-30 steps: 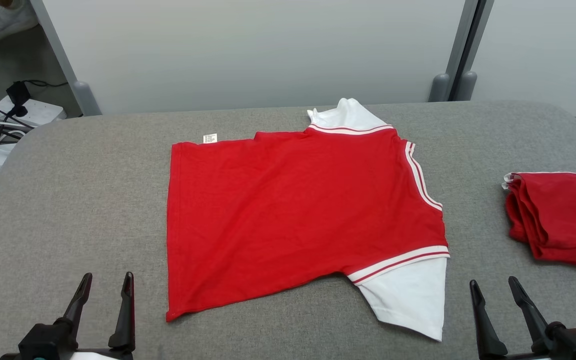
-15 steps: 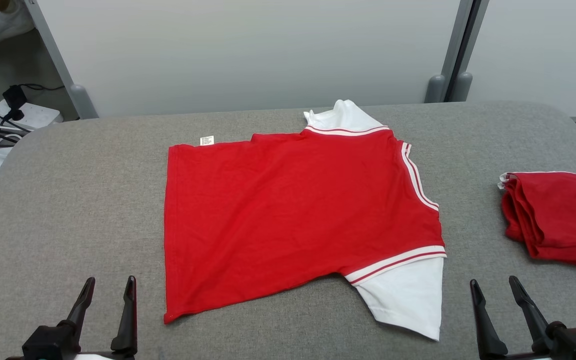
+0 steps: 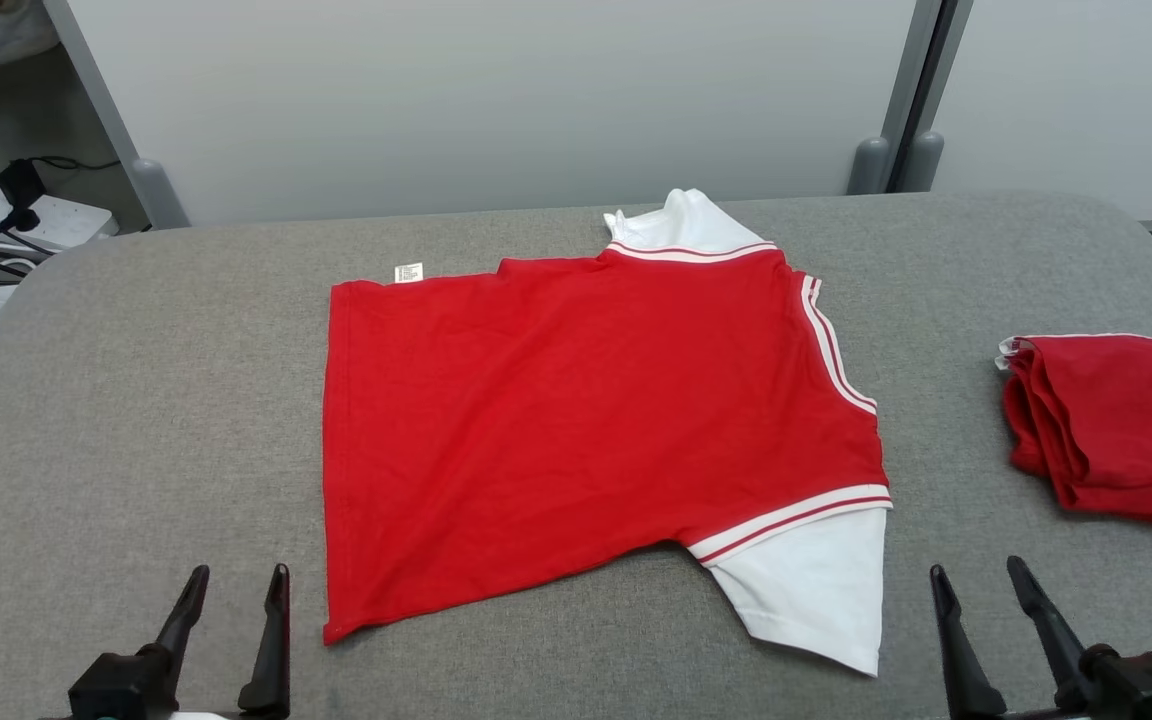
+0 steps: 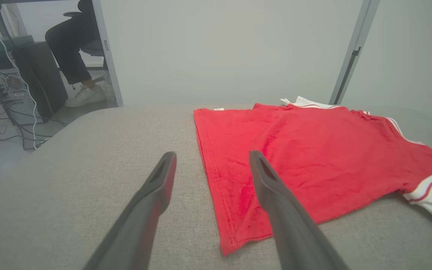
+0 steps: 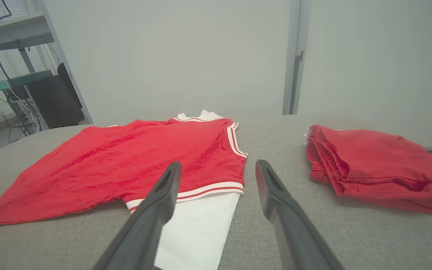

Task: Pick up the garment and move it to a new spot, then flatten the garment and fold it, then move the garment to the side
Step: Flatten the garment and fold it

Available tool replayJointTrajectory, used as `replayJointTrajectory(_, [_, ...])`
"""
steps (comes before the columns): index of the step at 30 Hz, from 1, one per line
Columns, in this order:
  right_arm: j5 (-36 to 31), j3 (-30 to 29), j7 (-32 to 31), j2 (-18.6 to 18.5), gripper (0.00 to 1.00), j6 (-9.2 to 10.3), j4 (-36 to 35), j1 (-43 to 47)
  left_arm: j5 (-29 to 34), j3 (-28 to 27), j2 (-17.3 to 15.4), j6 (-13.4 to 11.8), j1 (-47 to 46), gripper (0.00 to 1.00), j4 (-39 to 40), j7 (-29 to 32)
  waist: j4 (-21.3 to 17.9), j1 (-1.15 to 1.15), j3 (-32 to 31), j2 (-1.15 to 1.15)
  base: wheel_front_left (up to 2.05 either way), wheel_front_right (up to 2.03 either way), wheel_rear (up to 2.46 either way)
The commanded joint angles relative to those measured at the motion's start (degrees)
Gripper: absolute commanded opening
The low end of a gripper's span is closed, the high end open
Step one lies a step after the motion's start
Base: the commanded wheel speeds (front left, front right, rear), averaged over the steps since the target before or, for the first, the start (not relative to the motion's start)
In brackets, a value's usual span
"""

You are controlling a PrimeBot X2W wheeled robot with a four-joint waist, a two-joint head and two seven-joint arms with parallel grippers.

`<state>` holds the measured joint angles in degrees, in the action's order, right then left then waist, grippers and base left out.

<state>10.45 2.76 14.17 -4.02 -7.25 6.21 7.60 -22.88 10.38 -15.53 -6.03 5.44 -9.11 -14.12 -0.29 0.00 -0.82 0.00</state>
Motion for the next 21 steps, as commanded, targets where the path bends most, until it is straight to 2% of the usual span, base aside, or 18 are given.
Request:
replayJointTrajectory(1, [-0.29,1.69,0.61,-1.10,1.00,-0.24,-1.22,-1.70,0.00,-1.80,-0.83,0.37,-3.17,1.00,1.04,0.00,-0.01,0.00,0.11,0.00,0.00,0.00,0.00])
replayJointTrajectory(4, [0.00,2.35,-4.47,-1.70,1.00,-0.24,1.83,-2.41,-0.86,-0.61,-0.72,1.41,-4.00,1.00,-0.39,2.74,-0.29,0.00,0.65,0.00,0.00,0.00,0.00])
replayJointTrajectory(5, [0.24,2.80,-8.57,-2.09,1.00,-0.24,3.81,-3.07,-1.99,0.06,-0.47,2.32,-4.55,1.00,-1.77,4.99,-0.46,0.00,1.23,0.00,0.00,0.00,0.00])
replayJointTrajectory(8, [0.48,3.85,-11.88,-2.63,1.00,-0.24,5.30,-4.45,-3.41,1.29,-0.26,3.86,-5.85,1.00,-3.89,8.52,-0.45,0.00,2.47,0.00,0.00,0.00,0.00])
replayJointTrajectory(16, [1.52,8.71,-15.10,-3.77,1.00,-0.24,9.85,-8.95,-6.70,2.88,0.61,7.35,-10.81,1.00,-11.80,13.54,-0.60,0.00,6.97,0.00,0.00,0.00,0.00])
replayJointTrajectory(21, [1.97,10.21,-15.50,-3.91,1.00,-0.24,13.01,-10.70,-6.99,3.36,0.86,8.24,-13.04,1.00,-15.69,13.31,-0.59,0.00,8.13,0.00,0.00,0.00,0.00])
